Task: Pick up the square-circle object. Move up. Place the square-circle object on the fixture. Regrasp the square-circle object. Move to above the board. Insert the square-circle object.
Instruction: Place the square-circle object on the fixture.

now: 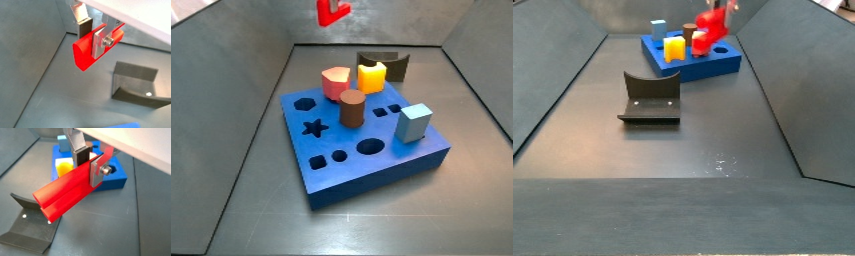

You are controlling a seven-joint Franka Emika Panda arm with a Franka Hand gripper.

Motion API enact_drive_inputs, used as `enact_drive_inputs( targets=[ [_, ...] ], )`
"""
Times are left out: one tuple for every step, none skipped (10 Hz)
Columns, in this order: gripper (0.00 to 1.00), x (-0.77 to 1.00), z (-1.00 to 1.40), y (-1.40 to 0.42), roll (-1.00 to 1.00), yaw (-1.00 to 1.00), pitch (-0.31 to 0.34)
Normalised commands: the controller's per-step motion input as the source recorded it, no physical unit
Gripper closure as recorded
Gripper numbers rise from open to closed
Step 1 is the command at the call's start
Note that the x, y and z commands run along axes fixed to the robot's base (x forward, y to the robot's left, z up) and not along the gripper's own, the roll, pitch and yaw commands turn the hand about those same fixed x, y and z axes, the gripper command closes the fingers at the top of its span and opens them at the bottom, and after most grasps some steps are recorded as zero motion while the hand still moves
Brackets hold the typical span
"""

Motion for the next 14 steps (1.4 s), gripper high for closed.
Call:
enact_drive_inputs(
  targets=[
    [1.0,1.0,0.55,-0.21,0.09,1.0,-0.08],
    [1.0,1.0,0.45,-0.18,0.11,1.0,-0.046],
    [1.0,0.81,0.24,-0.1,0.13,1.0,-0.013],
    [1.0,0.74,0.16,-0.07,0.14,1.0,0.007],
    [1.0,0.62,0.08,-0.05,0.14,0.75,0.053],
    [1.0,0.53,0.03,-0.04,0.11,0.47,0.08],
    [1.0,0.47,0.02,-0.03,0.08,0.31,0.093],
    [1.0,0.4,0.01,-0.02,0.07,0.21,0.103],
    [1.0,0.33,0.01,-0.02,0.08,0.14,0.114],
    [1.0,0.24,0.0,-0.01,0.09,0.1,0.127],
    [1.0,1.0,-0.6,0.64,-1.0,0.13,0.119],
    [1.0,1.0,-0.61,0.64,-1.0,0.12,0.117],
    [1.0,1.0,-0.52,0.57,-1.0,0.09,0.107],
    [1.0,0.93,-0.28,0.36,-1.0,0.07,0.1]
  ],
)
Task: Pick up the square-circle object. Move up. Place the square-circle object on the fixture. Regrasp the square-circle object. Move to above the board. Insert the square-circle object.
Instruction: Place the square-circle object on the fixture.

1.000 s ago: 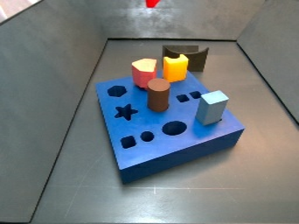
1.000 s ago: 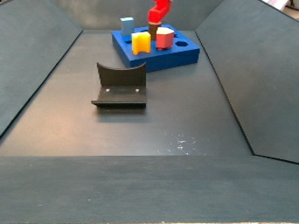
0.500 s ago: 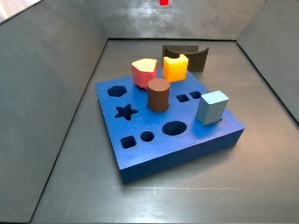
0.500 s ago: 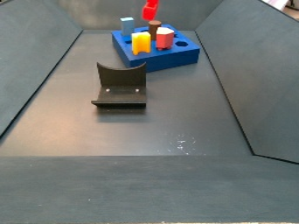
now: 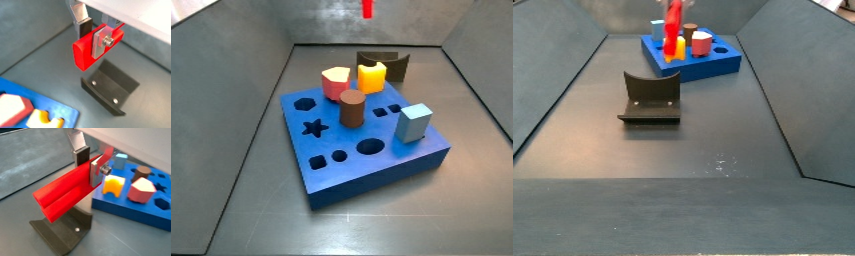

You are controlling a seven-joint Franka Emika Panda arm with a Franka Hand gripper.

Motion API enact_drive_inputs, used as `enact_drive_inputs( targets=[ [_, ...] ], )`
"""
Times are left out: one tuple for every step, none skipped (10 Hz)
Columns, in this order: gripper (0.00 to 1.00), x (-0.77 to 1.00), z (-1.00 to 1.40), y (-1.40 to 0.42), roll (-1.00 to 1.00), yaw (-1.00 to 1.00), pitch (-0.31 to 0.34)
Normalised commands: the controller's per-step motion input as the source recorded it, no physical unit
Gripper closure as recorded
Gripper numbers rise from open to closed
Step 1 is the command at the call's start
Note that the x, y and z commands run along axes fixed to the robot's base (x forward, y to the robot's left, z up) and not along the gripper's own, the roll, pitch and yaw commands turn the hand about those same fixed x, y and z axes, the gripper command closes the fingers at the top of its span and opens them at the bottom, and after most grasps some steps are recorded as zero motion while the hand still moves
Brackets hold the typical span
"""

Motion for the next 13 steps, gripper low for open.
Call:
enact_drive_inputs(
  targets=[
    [1.0,0.75,-0.11,0.15,-1.0,0.06,0.122],
    [1.0,0.62,-0.04,0.09,-1.0,0.05,0.147],
    [1.0,0.47,-0.03,0.07,-1.0,0.02,0.171],
    [1.0,0.37,-0.03,0.06,-1.0,0.0,0.184],
    [1.0,0.28,-0.02,0.05,-1.0,-0.03,0.198],
    [1.0,0.18,-0.01,0.05,-0.98,-0.07,0.21],
    [1.0,0.07,-0.01,0.05,-0.75,-0.1,0.174],
    [1.0,0.05,-0.01,0.04,-0.57,-0.12,0.123],
    [1.0,0.06,-0.01,0.04,-0.33,-0.13,0.086],
    [1.0,0.06,0.0,0.02,-0.23,-0.13,0.069],
    [1.0,0.13,-1.0,0.13,-1.0,-0.05,0.262],
    [1.0,0.14,-1.0,0.14,-1.0,-0.07,0.253],
    [1.0,0.15,-1.0,0.14,-0.99,-0.12,0.277]
  ],
)
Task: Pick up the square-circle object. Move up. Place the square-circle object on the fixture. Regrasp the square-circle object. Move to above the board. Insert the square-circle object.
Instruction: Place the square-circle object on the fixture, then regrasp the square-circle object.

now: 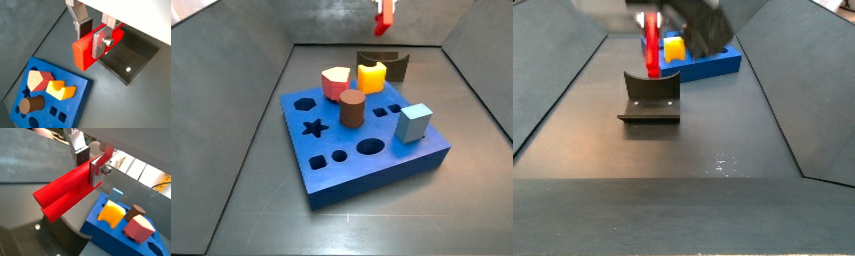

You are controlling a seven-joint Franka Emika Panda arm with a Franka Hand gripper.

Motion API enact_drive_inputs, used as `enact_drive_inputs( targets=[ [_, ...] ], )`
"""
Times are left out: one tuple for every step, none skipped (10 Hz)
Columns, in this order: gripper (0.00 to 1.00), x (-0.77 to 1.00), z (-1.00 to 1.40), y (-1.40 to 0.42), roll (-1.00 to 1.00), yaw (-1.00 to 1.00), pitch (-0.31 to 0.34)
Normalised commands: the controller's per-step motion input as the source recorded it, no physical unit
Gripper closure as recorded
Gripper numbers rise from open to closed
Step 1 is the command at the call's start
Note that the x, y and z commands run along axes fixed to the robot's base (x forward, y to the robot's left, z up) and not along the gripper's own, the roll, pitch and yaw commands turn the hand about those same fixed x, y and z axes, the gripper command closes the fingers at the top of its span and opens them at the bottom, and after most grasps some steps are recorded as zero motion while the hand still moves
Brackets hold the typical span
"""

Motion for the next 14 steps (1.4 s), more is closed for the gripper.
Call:
enact_drive_inputs(
  targets=[
    [1.0,0.16,-1.0,0.14,-0.84,-0.15,0.25],
    [1.0,0.16,-1.0,0.14,-0.62,-0.2,0.188],
    [1.0,0.17,-1.0,0.14,-0.45,-0.22,0.137],
    [1.0,0.18,-1.0,0.14,-0.29,-0.22,0.096],
    [1.0,0.19,-1.0,0.13,-0.22,-0.21,0.051],
    [1.0,0.15,-0.73,0.11,-0.19,-0.19,0.005],
    [1.0,0.11,-0.67,0.05,-0.14,-0.17,-0.021],
    [1.0,0.09,-0.66,0.05,-0.11,-0.15,-0.04],
    [1.0,0.09,-0.66,0.05,-0.11,-0.12,-0.039],
    [1.0,0.09,-0.66,0.05,-0.11,-0.09,-0.039],
    [1.0,0.09,-0.66,0.04,-0.11,-0.08,-0.039],
    [1.0,0.08,-0.66,0.04,-0.11,-0.05,-0.038],
    [0.0,0.0,0.0,0.0,0.0,0.0,0.0],
    [0.0,0.0,1.0,0.0,0.03,-0.02,-0.016]
  ],
)
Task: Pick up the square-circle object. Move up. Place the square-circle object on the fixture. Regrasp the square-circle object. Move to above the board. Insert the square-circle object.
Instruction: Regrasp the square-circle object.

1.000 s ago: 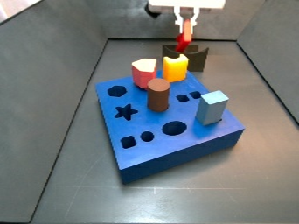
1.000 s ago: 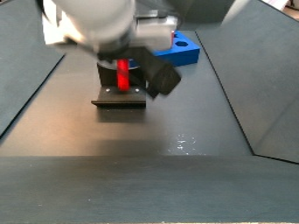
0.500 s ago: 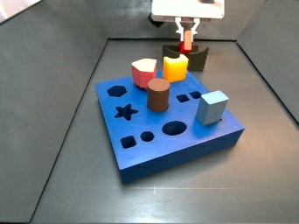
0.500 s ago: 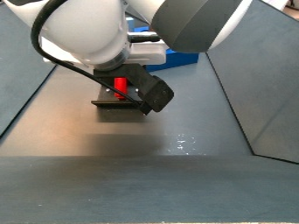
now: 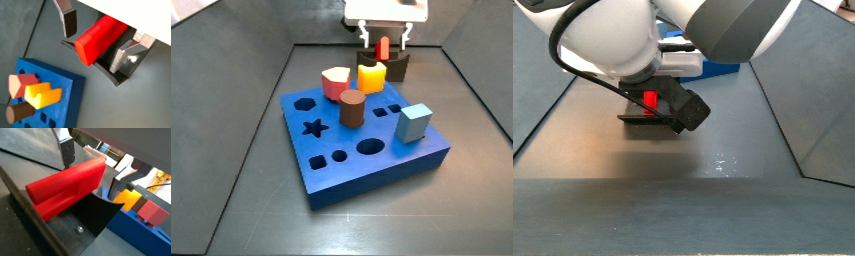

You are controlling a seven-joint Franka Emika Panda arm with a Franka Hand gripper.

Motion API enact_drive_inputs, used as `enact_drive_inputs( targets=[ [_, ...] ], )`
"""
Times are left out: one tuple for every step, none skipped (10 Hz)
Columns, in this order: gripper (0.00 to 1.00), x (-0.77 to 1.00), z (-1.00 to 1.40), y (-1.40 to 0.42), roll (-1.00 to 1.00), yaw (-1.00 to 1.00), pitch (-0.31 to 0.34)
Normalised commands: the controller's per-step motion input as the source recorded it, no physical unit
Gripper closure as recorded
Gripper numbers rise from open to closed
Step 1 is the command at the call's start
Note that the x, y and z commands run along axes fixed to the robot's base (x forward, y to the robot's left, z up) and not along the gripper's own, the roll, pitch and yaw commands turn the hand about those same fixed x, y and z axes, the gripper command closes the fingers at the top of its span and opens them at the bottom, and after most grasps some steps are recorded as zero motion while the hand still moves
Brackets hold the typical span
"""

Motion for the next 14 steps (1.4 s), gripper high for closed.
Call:
enact_drive_inputs(
  targets=[
    [0.0,0.0,1.0,0.0,0.04,-0.01,-0.016],
    [0.0,-0.02,1.0,0.01,0.04,0.0,-0.008],
    [0.0,-0.03,1.0,0.0,0.05,0.01,0.002],
    [0.0,-0.03,1.0,0.01,0.04,0.02,0.013],
    [0.0,-0.03,0.88,0.01,0.04,0.02,0.037],
    [0.0,-0.03,0.69,0.01,0.03,0.02,0.056],
    [0.0,-0.02,0.45,0.01,0.03,0.01,0.076],
    [0.0,-0.02,0.26,0.01,0.04,0.0,0.084],
    [0.0,-0.11,0.49,-0.88,1.0,0.02,0.062],
    [0.0,-0.1,0.47,-0.87,1.0,0.02,0.062],
    [0.0,-0.1,0.35,-0.71,1.0,0.02,0.05],
    [0.0,-0.1,0.13,-0.5,1.0,0.02,0.04],
    [0.0,-0.06,0.04,-0.34,1.0,0.02,0.038],
    [0.0,-0.03,0.03,-0.15,1.0,0.02,0.039]
  ],
)
